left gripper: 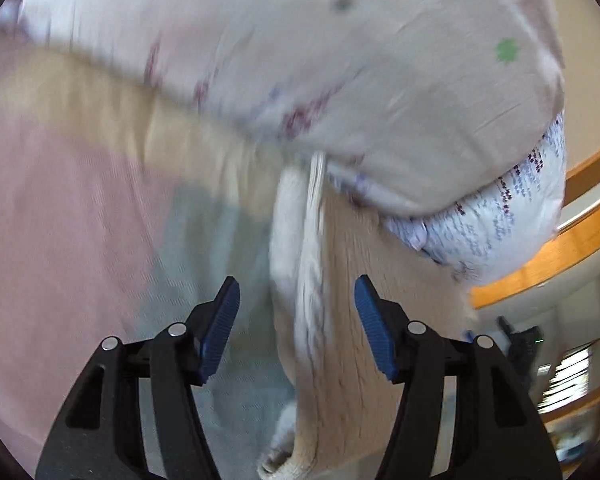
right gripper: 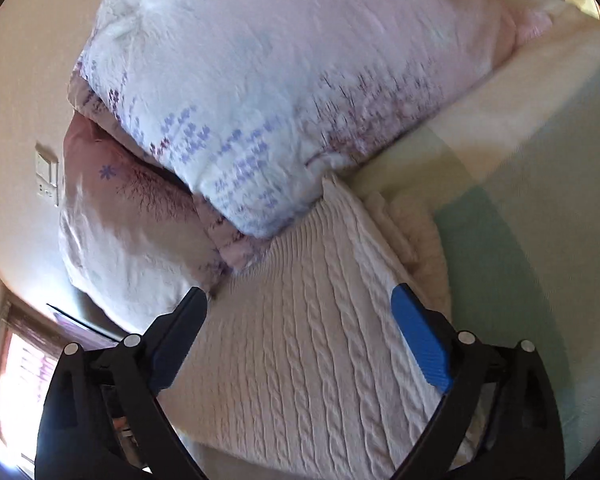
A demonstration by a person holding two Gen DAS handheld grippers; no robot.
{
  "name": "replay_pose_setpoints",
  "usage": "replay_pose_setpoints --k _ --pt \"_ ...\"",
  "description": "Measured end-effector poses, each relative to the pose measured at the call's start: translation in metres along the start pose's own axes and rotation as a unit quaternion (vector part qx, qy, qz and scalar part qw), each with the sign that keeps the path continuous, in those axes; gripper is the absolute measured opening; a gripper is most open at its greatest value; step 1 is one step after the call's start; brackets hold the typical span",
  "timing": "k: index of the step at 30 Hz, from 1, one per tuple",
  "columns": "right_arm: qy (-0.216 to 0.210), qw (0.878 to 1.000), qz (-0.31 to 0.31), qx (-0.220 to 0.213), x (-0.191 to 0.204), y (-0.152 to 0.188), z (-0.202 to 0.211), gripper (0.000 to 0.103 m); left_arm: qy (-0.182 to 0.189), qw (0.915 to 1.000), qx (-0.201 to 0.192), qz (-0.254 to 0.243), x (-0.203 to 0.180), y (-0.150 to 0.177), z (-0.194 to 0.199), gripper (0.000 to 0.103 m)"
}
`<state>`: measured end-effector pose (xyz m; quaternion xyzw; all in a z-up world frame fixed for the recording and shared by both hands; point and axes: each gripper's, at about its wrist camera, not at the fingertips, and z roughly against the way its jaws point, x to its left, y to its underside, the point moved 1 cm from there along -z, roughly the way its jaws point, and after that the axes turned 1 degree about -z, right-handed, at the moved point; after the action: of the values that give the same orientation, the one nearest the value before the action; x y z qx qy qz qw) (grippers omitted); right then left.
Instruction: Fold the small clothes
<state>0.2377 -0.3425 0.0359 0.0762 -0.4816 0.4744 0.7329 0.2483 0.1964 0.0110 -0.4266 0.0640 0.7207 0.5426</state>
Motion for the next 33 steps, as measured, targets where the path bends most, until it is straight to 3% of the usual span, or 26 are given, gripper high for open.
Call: replay_pose_setpoints --k 2,4,5,6,8,12,15,16,18,19,20,21,22,23,24,27,28,29,33 --pt "-0.006 1.000 -0.003 0.003 -0.004 0.003 0.002 0.095 0.023 0.9997 0.010 0.007 0.000 0.006 -0.008 0.059" --pt "-0.010 1.000 0.004 0.003 -0.007 0.009 0.008 0.095 0.039 0.9990 0.021 0.007 -0.009 0.011 -0.022 0.049" --pt "-0.011 1.000 0.004 0.004 -0.007 0.009 0.007 0.095 0.038 0.9989 0.027 0.012 -0.012 0.012 -0.029 0.030" --pt "-0.015 1.000 0.004 0.006 -0.009 0.010 0.011 0.095 0.043 0.9983 0.031 0.026 -0.013 0.013 -0.036 0.022" --pt "-0.021 1.000 0.004 0.008 -0.011 0.011 0.022 0.095 0.080 0.9940 0.022 0.072 -0.018 0.012 -0.034 0.018" --pt "0.003 0.999 0.028 -0.026 -0.010 0.006 0.054 0.095 0.157 0.9875 0.001 0.009 -0.107 0.010 -0.027 0.016" --pt "0.033 0.996 0.047 -0.071 -0.009 -0.004 0.079 0.095 0.240 0.9702 0.023 -0.025 -0.191 0.016 -0.060 0.016" --pt "0.039 0.995 0.043 -0.083 -0.010 -0.008 0.085 0.095 0.273 0.9606 0.046 -0.029 -0.220 0.022 -0.087 0.018" --pt "0.043 0.994 0.030 -0.095 -0.015 -0.018 0.092 0.095 0.341 0.9340 0.108 -0.003 -0.252 0.032 -0.136 0.031" --pt "0.049 0.994 0.020 -0.093 -0.020 -0.024 0.093 0.095 0.379 0.9127 0.150 0.034 -0.263 0.041 -0.165 0.031" --pt "0.050 0.995 0.014 -0.086 -0.025 -0.027 0.093 0.096 0.388 0.9049 0.166 0.053 -0.265 0.045 -0.176 0.031" --pt "0.043 0.997 0.002 -0.069 -0.030 -0.032 0.091 0.096 0.383 0.9071 0.166 0.054 -0.264 0.049 -0.179 0.037" --pt "0.037 0.998 -0.006 -0.057 -0.034 -0.034 0.091 0.099 0.370 0.9163 0.150 0.036 -0.260 0.049 -0.171 0.044" --pt "0.023 0.999 -0.015 -0.034 -0.040 -0.038 0.086 0.102 0.353 0.9257 0.135 0.020 -0.255 0.048 -0.162 0.062" --pt "0.017 1.000 -0.019 -0.013 -0.043 -0.041 0.080 0.102 0.291 0.9518 0.096 -0.019 -0.243 0.045 -0.142 0.074" --pt "0.017 0.999 -0.023 0.041 -0.048 -0.048 0.054 0.102 0.167 0.9810 0.051 -0.083 -0.221 0.043 -0.118 0.082" --pt "0.019 0.998 -0.022 0.059 -0.048 -0.050 0.043 0.102 0.126 0.9863 0.056 -0.091 -0.210 0.045 -0.117 0.083" --pt "0.021 0.996 -0.019 0.079 -0.048 -0.051 0.029 0.102 0.108 0.9877 0.068 -0.091 -0.204 0.048 -0.119 0.084" --pt "0.026 0.989 -0.014 0.142 -0.045 -0.051 -0.014 0.102 0.064 0.9859 0.126 -0.090 -0.193 0.067 -0.149 0.084"
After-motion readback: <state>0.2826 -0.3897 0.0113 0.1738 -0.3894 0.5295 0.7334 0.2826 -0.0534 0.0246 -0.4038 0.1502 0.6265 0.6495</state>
